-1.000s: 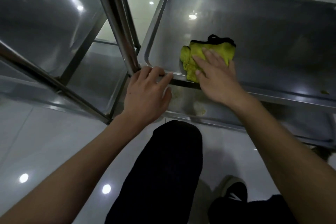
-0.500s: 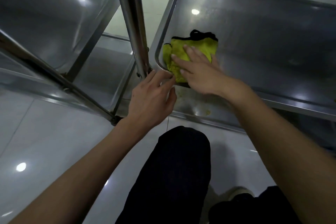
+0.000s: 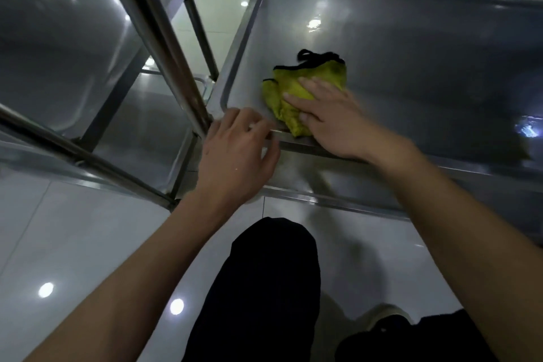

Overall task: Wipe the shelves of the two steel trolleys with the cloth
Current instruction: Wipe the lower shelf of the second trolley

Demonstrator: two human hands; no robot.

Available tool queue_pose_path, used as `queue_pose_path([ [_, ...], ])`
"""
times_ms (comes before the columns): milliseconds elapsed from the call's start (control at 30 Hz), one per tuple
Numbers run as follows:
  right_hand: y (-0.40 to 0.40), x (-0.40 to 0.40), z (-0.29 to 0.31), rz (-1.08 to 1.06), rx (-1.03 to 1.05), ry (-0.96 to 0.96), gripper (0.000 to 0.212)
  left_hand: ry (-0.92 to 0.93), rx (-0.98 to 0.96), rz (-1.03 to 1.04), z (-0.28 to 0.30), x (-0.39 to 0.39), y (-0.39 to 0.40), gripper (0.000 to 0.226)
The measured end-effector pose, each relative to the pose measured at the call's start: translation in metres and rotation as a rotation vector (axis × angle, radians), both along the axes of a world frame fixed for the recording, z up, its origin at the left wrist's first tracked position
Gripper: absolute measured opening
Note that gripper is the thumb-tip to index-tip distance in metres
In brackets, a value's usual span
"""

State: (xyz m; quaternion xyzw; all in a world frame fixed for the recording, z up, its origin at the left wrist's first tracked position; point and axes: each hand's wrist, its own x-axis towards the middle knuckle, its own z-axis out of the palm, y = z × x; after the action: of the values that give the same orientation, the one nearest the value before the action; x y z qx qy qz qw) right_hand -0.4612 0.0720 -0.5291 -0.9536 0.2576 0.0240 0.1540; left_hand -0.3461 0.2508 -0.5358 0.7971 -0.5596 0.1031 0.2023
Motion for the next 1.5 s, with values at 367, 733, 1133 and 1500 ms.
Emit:
queue_pose_path([
  [367,-0.044,-0.166,-0.001,-0.424,-0.042,-0.008,0.051,0.026,0.152,-0.149,0.018,-0.069,-0.108,0.030],
  [733,-0.073,-0.220,0.001,-0.634,-0.046,0.051,0.051,-0.063,0.232,-0.188,0.012,-0.075,-0.103,0.026],
  [1133,-0.063,-0.096,-0.006,-0.372,-0.068,-0.130,0.053,-0.008,0.395,-0.070,0.037,-0.016,-0.065,0.034],
  [1500,-0.063,0.052,-0.017,-0.014,-0.056,-0.029,0.051,0.016,0.429,-0.057,0.020,0.002,-0.040,0.059],
])
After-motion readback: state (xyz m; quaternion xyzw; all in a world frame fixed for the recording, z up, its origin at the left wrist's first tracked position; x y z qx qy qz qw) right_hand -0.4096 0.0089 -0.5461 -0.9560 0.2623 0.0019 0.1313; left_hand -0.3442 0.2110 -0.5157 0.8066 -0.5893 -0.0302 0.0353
